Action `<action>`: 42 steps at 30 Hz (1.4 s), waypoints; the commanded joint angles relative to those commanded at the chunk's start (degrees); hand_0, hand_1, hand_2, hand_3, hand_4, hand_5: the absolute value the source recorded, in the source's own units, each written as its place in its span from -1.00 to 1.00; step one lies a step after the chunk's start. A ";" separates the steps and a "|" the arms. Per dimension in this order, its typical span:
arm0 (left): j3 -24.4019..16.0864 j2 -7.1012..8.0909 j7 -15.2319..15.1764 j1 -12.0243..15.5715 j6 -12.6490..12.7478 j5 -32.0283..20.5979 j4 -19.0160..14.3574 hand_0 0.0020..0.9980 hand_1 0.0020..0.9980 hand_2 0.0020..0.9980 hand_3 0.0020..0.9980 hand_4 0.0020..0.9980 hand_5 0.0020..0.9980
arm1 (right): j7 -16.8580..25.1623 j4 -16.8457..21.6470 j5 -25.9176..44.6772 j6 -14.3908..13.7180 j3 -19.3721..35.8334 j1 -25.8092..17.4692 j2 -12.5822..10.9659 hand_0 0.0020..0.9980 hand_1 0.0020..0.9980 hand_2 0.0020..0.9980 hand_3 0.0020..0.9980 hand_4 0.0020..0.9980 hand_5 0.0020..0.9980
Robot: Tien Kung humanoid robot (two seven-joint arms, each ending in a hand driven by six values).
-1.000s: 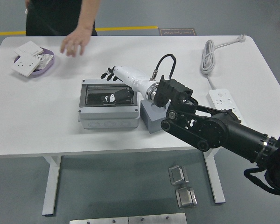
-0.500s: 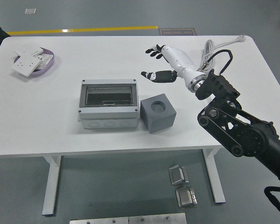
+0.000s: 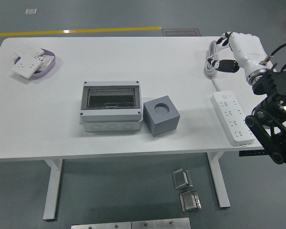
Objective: Pick up the cylinder from the cube,place it in the box,flap close box
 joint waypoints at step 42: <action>1.04 2.49 -2.18 2.51 2.87 -3.09 0.00 0.13 0.23 0.08 0.12 0.20 -0.39 | 32.51 0.85 42.27 -10.47 20.42 -17.01 8.59 0.41 0.20 0.12 0.21 0.93 -0.30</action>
